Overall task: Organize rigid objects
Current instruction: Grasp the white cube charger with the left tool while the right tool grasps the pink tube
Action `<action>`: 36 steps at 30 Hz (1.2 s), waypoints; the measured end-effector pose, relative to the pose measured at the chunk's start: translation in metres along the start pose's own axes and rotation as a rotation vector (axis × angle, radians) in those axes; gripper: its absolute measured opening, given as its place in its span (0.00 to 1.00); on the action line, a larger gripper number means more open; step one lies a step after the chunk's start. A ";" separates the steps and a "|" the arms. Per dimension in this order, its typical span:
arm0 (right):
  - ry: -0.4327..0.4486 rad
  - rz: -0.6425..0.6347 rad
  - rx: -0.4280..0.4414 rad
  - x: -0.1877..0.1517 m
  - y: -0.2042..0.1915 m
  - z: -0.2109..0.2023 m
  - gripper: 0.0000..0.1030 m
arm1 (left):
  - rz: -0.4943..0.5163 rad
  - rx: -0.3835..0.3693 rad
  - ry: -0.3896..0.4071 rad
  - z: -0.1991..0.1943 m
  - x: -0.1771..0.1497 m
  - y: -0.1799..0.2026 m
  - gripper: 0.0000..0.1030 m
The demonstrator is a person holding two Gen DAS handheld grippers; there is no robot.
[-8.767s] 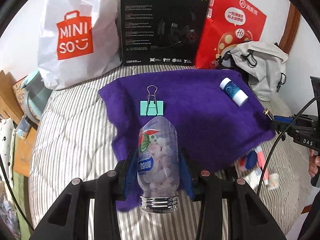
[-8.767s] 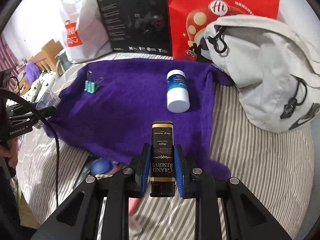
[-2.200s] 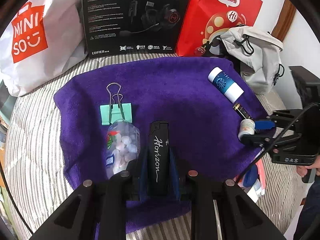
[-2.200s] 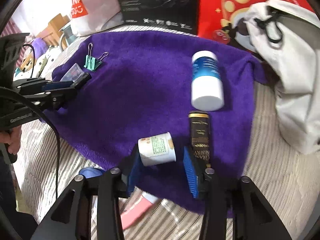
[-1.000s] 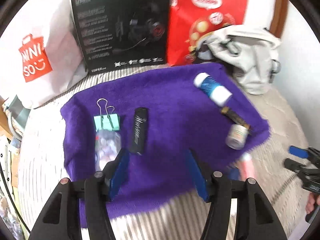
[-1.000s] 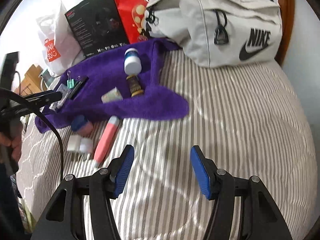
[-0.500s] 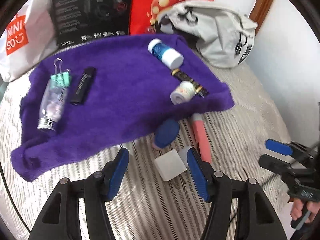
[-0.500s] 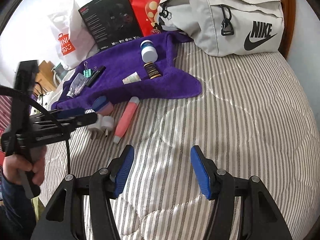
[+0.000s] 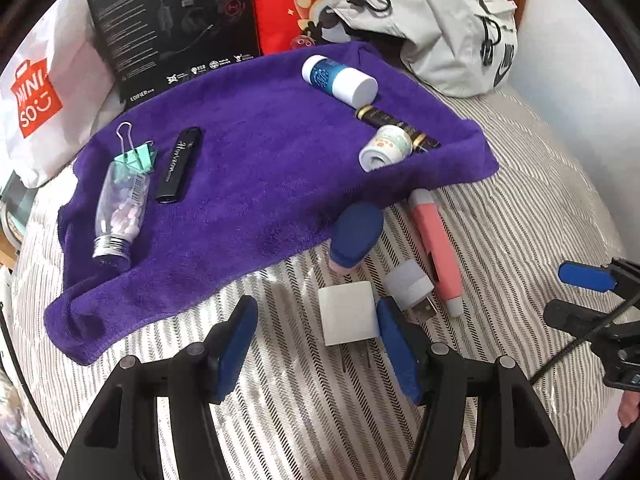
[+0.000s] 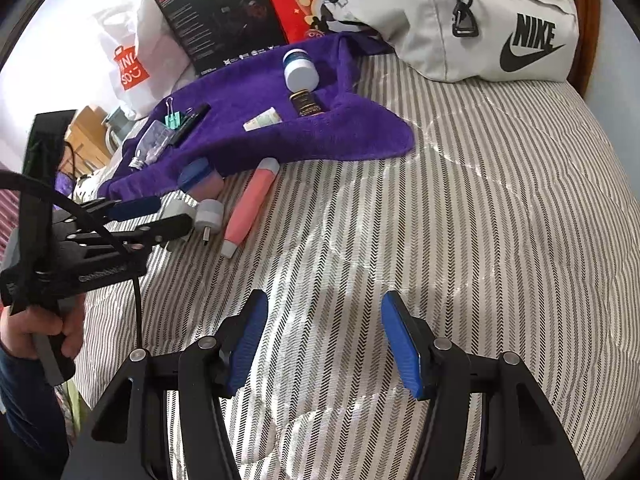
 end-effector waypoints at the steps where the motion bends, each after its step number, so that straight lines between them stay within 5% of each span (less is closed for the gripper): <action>1: -0.002 0.000 -0.002 0.000 -0.001 0.001 0.57 | -0.004 -0.012 -0.007 0.003 0.000 0.001 0.58; 5: -0.002 -0.003 0.001 0.002 -0.003 0.002 0.57 | -0.016 0.001 0.003 0.010 0.000 0.002 0.55; 9: -0.011 -0.014 -0.001 0.005 -0.007 0.007 0.57 | -0.032 -0.017 0.027 0.008 -0.001 0.001 0.33; 12: -0.019 -0.016 0.001 0.009 -0.010 0.013 0.57 | -0.047 -0.040 0.037 0.008 0.000 -0.001 0.27; 16: -0.011 -0.037 -0.001 0.019 -0.020 0.021 0.57 | -0.067 -0.068 0.037 0.009 -0.002 -0.011 0.26; 23: 0.026 -0.045 0.013 0.047 -0.034 0.046 0.57 | -0.062 0.001 0.012 0.010 -0.015 -0.035 0.26; 31: 0.018 -0.116 -0.108 0.062 -0.041 0.080 0.57 | -0.083 -0.017 0.009 0.011 -0.021 -0.046 0.26; 36: 0.003 -0.216 -0.162 0.050 -0.044 0.080 0.46 | -0.091 -0.028 0.011 0.011 -0.021 -0.047 0.26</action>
Point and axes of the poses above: each gripper's, at about its wrist camera, not at the fingertips, and z roughly the way its jaws point, y to its right, x to its top, the point moved 2 cm from there along z, roughly the way its jaws point, and after that the axes turned 15 degrees about x, right-handed, at the moved point
